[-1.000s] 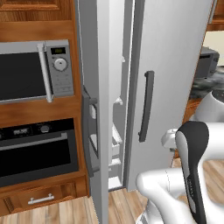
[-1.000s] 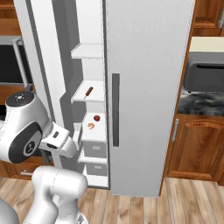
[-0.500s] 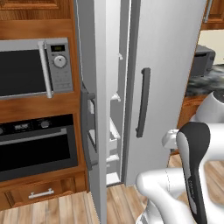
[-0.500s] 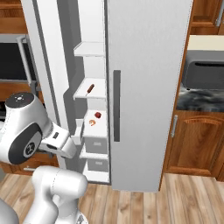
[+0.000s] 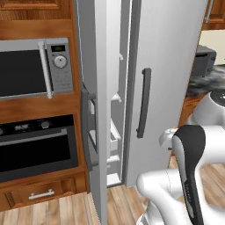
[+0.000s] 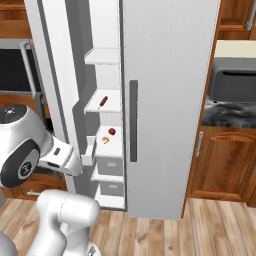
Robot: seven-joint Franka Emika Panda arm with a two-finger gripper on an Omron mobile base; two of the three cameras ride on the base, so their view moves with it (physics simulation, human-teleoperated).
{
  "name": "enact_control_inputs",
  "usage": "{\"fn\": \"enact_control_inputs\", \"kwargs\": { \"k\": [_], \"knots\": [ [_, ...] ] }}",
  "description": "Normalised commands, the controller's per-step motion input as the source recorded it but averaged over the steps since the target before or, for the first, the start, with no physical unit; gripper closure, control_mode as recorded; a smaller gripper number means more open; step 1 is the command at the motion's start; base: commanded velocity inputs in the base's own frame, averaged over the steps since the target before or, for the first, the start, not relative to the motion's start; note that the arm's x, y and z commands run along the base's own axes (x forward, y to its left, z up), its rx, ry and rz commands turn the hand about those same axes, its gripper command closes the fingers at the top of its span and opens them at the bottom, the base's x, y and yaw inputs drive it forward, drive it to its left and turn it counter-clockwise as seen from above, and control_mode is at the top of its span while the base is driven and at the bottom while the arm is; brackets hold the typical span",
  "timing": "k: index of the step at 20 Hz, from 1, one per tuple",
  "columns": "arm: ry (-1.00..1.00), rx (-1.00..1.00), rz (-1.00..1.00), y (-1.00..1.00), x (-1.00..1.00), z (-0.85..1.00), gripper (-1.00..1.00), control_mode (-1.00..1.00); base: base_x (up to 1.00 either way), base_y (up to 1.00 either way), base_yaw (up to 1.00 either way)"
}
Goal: Store the hot dog in the freezer for long-term storage. Close the freezer door after placing the cooked food.
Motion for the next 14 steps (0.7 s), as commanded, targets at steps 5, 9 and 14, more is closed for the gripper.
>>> {"fn": "enact_control_inputs", "kwargs": {
  "k": [5,9,14],
  "knots": [
    [-0.41,-0.17,-0.17,0.82,0.24,0.1,-1.0,-1.0,0.0,0.0,0.0],
    [-0.43,-0.23,-0.33,1.0,0.47,0.19,-1.0,-1.0,0.0,0.0,0.0],
    [-0.24,-0.14,-0.33,0.94,0.46,0.04,-1.0,-1.0,0.0,0.0,0.0]
  ]
}}
